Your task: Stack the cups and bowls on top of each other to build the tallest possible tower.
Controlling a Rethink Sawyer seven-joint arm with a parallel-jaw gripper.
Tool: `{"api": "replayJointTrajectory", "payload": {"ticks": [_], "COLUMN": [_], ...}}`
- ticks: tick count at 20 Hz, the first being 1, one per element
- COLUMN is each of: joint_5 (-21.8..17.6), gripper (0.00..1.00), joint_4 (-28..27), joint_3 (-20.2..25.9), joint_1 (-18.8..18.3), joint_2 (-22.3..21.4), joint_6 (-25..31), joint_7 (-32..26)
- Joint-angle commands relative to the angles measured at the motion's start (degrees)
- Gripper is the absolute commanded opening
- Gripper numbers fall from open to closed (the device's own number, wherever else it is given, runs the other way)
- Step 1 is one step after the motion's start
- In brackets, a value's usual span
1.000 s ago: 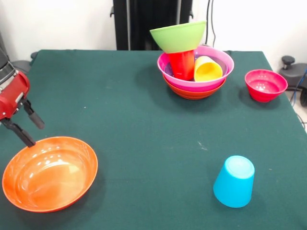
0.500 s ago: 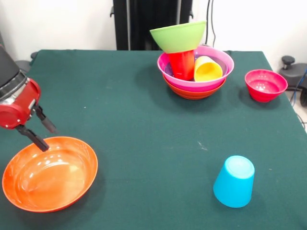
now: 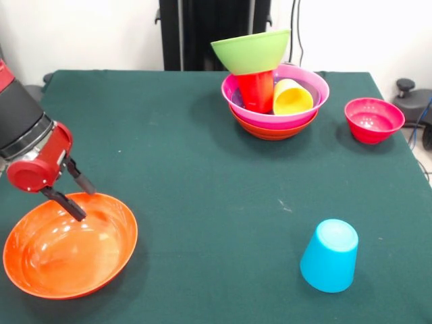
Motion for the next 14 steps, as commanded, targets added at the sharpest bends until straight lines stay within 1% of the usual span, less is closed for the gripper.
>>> {"api": "replayJointTrajectory", "payload": {"ticks": [1,8,14], "joint_5": [-2.54,-2.96,-2.65], "gripper": [1.00,1.00,1.00], "joint_4": [-6.95,-8.48,-7.91], "joint_3": [-5.26,-6.26,-7.29], "joint_1": [3.93,4.80,5.37], "joint_2": [1.80,1.79,-0.12], "joint_6": [2.74,3.81,6.18], "joint_7": [-12.39,-11.96,-10.74]}}
